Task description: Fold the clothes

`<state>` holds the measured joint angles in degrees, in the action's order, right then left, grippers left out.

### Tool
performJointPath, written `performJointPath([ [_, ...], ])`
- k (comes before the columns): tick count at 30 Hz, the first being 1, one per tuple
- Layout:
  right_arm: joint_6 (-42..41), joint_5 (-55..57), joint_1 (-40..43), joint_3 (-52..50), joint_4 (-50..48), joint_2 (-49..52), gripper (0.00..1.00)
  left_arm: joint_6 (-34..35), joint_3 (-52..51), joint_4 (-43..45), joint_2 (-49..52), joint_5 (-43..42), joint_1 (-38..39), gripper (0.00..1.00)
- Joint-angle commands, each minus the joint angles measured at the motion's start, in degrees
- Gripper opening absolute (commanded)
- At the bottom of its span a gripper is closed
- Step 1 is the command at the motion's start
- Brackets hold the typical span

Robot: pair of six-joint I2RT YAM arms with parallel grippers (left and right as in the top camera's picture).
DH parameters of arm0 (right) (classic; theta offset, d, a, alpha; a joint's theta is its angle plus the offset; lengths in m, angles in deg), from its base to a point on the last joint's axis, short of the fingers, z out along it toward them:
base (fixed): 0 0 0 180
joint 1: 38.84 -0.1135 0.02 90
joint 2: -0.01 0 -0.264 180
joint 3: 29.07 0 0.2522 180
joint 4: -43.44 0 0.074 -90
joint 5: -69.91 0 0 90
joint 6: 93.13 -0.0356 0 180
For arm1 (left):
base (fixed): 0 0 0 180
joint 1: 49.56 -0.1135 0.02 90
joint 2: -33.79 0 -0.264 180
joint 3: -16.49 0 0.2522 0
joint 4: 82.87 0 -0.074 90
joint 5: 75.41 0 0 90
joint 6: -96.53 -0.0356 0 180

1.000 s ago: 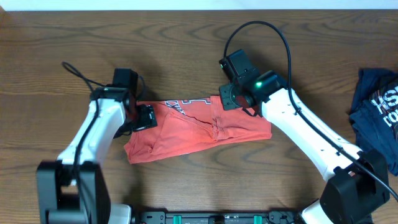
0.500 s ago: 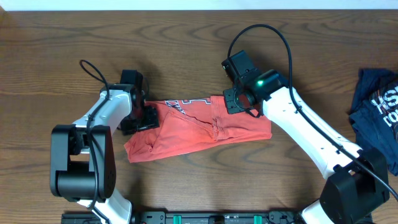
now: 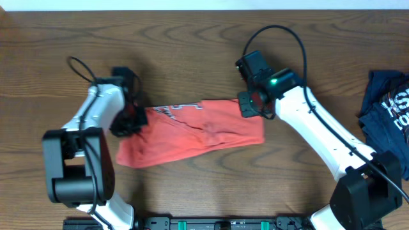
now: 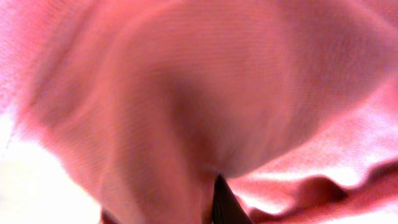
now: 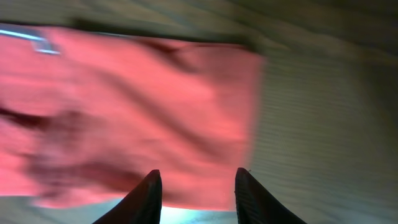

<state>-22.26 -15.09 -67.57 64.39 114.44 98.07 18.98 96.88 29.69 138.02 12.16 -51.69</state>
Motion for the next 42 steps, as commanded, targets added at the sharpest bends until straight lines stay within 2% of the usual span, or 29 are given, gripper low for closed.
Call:
performJointPath([
  [1, 0.3, 1.9, 2.4, 0.1, 1.3, 0.2, 0.44, 1.8, 6.6, -2.3, -3.3, 6.7, -4.8, 0.06],
  [6, 3.7, 2.1, 5.0, 0.1, 3.9, 0.3, 0.45, 1.8, 11.8, -6.1, -4.9, 4.0, -7.5, 0.06],
  [13, 7.5, -1.5, 5.1, -1.0, 2.7, 4.7, 0.36, 1.8, 16.2, -9.7, -7.0, -7.3, -3.5, 0.06],
  [19, 7.5, -5.2, 3.2, -1.4, -1.2, 14.4, 0.33, 3.1, 17.3, -9.0, -9.6, -7.6, 2.4, 0.06],
  [25, 7.5, -7.4, 0.0, -1.4, -5.6, 21.5, 0.34, 5.9, 18.0, -6.5, -10.7, -7.7, 8.8, 0.06],
  [42, 7.0, -7.9, -2.8, -1.4, -8.0, 22.5, 0.35, 9.3, 18.0, 2.6, -10.5, -7.3, 26.9, 0.07],
])
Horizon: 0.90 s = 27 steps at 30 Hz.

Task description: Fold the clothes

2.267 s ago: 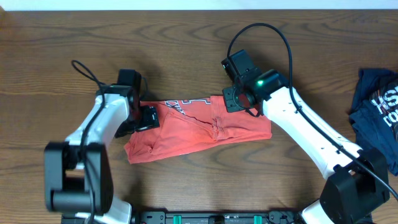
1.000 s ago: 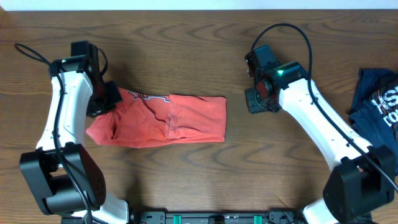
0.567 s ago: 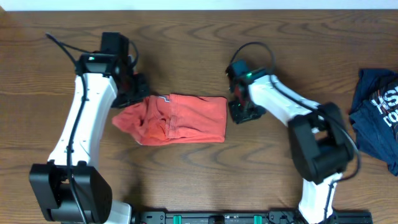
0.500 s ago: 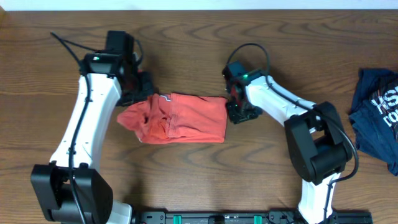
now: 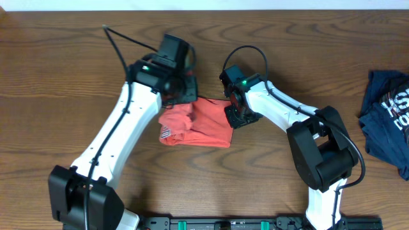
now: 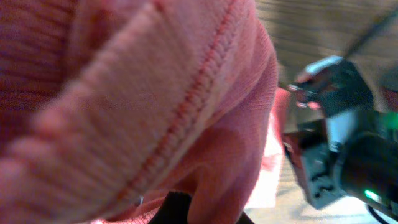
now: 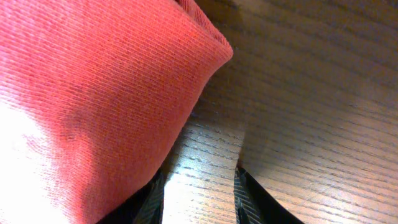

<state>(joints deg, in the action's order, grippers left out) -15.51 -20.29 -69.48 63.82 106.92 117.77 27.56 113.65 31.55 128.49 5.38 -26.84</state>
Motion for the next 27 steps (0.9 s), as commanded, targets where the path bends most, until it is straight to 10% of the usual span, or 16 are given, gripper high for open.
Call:
performJointPath([
  [1, 0.2, -2.7, -0.9, -0.8, -0.5, 2.8, 0.35, 0.7, 1.2, 0.9, -0.8, -0.4, 2.7, 0.07],
  [27, -8.0, 2.5, 7.3, 4.5, 9.0, -0.7, 0.29, 0.2, 1.2, -2.4, 1.2, -5.4, 8.1, 0.21],
])
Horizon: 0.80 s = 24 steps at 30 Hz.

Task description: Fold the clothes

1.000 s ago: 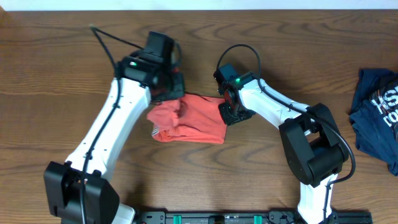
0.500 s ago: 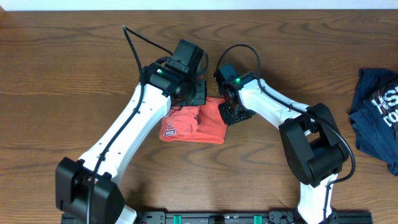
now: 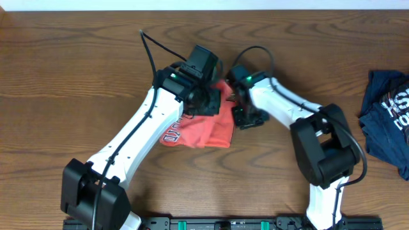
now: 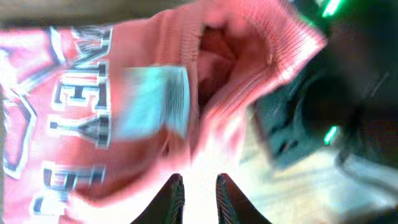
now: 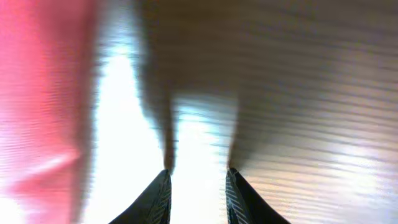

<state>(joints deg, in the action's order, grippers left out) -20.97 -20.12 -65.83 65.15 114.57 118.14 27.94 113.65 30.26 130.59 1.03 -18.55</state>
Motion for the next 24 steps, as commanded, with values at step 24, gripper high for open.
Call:
performJointPath([
  [24, 17.8, -24.9, -4.6, 5.8, 2.4, -10.1, 0.53, -3.1, -1.1, -4.9, -7.8, 8.2, -22.4, 0.28],
])
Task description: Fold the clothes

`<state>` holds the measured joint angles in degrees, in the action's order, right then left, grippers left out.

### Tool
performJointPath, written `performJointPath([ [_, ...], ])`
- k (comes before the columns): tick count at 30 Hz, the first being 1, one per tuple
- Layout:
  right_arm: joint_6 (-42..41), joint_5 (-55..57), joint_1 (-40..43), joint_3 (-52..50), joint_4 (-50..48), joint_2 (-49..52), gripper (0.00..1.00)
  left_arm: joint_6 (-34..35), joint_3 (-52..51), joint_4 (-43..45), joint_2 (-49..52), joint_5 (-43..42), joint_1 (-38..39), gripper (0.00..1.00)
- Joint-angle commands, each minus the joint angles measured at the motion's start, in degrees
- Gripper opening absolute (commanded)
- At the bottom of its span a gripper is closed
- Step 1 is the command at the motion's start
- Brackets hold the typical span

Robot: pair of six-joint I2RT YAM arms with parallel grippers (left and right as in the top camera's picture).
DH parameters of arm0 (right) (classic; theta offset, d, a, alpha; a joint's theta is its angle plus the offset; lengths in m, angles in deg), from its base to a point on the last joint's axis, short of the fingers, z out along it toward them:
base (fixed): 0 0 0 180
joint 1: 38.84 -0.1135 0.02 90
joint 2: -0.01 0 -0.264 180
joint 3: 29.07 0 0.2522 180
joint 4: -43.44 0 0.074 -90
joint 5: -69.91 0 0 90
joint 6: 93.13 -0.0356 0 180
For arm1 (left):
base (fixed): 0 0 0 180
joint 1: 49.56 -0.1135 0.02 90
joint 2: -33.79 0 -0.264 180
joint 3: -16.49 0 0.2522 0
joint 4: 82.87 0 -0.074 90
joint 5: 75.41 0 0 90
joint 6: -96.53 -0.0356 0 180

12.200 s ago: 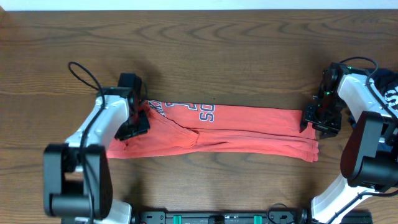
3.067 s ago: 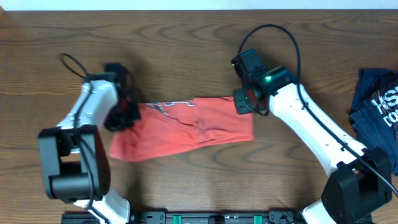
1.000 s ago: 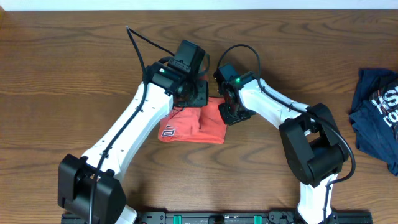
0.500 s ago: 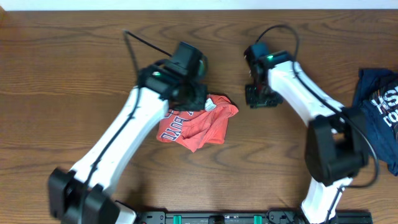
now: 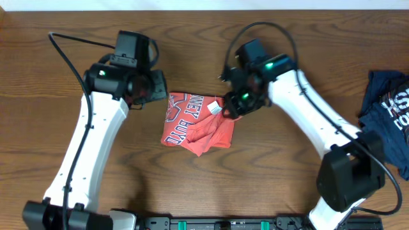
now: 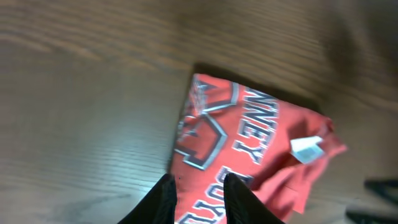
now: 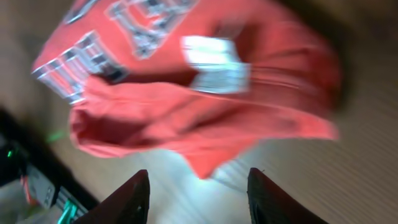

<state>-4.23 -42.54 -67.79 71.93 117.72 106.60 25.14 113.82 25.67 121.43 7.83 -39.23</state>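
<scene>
A red shirt (image 5: 195,124) lies folded into a small, slightly rumpled packet at the table's middle, grey lettering and a white label (image 5: 215,109) facing up. My left gripper (image 5: 160,87) is open just off its upper left corner. In the left wrist view the shirt (image 6: 249,149) lies beyond the left gripper (image 6: 200,200), with nothing held. My right gripper (image 5: 231,107) hangs wide open over the packet's upper right corner. In the right wrist view the shirt (image 7: 186,93) and its label (image 7: 214,62) lie below the right gripper (image 7: 199,205).
A dark navy garment (image 5: 386,121) with white print lies crumpled at the right edge of the wooden table (image 5: 192,38). The arms' bases stand at the near edge.
My left gripper was over the packet's right side beside the right gripper; it is now off the shirt at its upper left. The right gripper is higher and wider open. The shirt lies free.
The shirt lay as a long strip, my left gripper on its left end and the right gripper open at its right end. Then the left end was over toward the right, halving the width. Then both grippers met at the right edge. Now both are off the folded packet.
</scene>
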Motion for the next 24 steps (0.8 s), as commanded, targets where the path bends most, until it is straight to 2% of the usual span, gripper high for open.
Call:
performJointPath([
  [1, 0.3, -1.4, -3.9, -1.2, -1.6, 1.8, 0.55, -0.3, -1.6, -0.3, 1.9, 1.4, -2.4, 0.28],
  [9, -5.4, 4.9, -12.5, -1.7, -7.3, 4.2, 0.63, -0.3, -1.9, -0.4, 4.7, 1.5, -5.2, 0.28],
  [14, -11.0, 12.7, -16.9, -1.7, -8.6, 5.6, 0.70, -0.3, -1.9, -0.1, 4.7, 1.5, -8.6, 0.31],
  [19, -11.2, 13.8, -19.9, -1.7, -10.6, 8.5, 0.70, -0.3, -1.9, -0.9, 4.7, 1.4, -12.2, 0.32],
  [20, -11.6, 14.3, -20.2, -1.7, -11.0, 9.0, 0.66, -0.3, -1.9, -1.2, 4.7, 1.4, -12.7, 0.32],
  [21, -12.2, 15.5, -20.5, -1.7, -11.0, 9.5, 0.59, -0.3, -1.9, -1.4, 4.7, 1.4, -13.0, 0.32],
  [24, -15.8, 21.8, -20.7, -1.7, -8.6, 10.1, 0.04, -0.3, -1.9, -2.1, 4.7, 1.4, -13.5, 0.32],
])
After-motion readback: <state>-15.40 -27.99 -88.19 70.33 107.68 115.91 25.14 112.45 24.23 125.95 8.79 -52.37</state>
